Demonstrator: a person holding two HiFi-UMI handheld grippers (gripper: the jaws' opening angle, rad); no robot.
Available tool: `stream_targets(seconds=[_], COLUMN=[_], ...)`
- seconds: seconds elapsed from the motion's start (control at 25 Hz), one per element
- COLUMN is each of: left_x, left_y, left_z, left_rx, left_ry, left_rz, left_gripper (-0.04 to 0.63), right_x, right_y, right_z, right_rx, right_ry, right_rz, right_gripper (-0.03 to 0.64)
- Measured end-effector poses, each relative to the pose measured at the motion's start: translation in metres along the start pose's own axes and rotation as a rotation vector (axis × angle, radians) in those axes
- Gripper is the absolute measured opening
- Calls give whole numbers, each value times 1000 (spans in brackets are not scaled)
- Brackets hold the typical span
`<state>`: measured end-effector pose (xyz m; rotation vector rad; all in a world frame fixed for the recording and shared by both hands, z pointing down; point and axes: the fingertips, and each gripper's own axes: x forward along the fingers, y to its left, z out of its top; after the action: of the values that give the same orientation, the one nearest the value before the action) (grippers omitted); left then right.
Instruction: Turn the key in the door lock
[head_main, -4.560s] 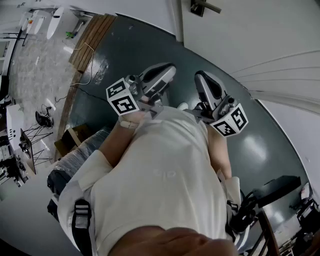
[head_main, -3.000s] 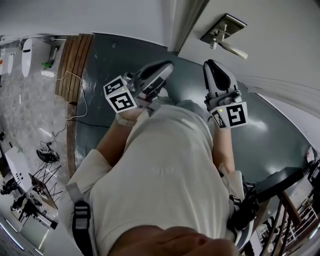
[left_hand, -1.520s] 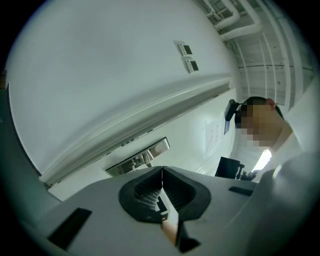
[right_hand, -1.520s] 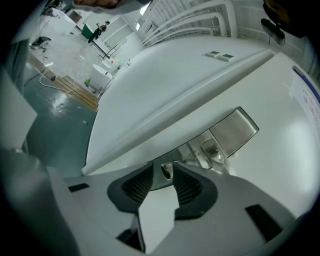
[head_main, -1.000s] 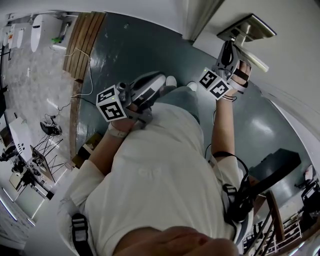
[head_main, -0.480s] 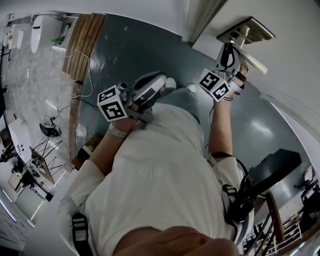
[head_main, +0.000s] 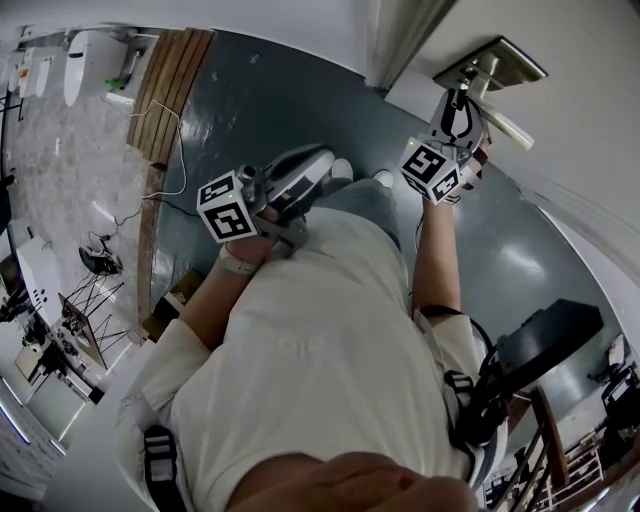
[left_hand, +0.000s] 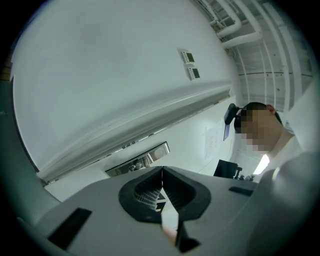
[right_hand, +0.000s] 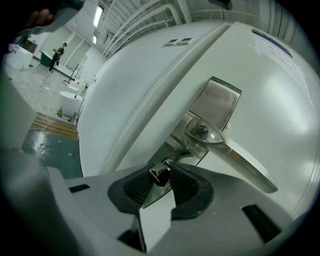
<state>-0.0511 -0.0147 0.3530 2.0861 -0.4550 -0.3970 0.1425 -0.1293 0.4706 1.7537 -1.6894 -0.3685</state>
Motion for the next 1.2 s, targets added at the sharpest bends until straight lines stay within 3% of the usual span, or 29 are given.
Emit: stream_targets(seconds=[0.12, 0.48, 0.68, 1.0, 1.2], left_x=[-4, -11, -13, -12, -10], left_y=[0, 0, 2, 4, 5], left_z=[2, 4, 4, 1, 4], left_rx=[-4, -27, -38, -53, -56], left_ry=[-4, -25, -36, -35, -42], left_rz=[1, -9, -11, -20, -18], left_gripper=[9, 9, 9, 9, 9], right_x=[0, -3, -12, -15, -12], right_y=[2, 13, 23, 18, 12], right_z=[3, 2, -5, -1, 3], right_rx=[-32, -418, -533, -537, -307], right_ry=[15, 37, -11, -48, -39], right_rz=[-4, -40, 4, 3, 31], right_gripper=[97, 91, 92, 62, 63])
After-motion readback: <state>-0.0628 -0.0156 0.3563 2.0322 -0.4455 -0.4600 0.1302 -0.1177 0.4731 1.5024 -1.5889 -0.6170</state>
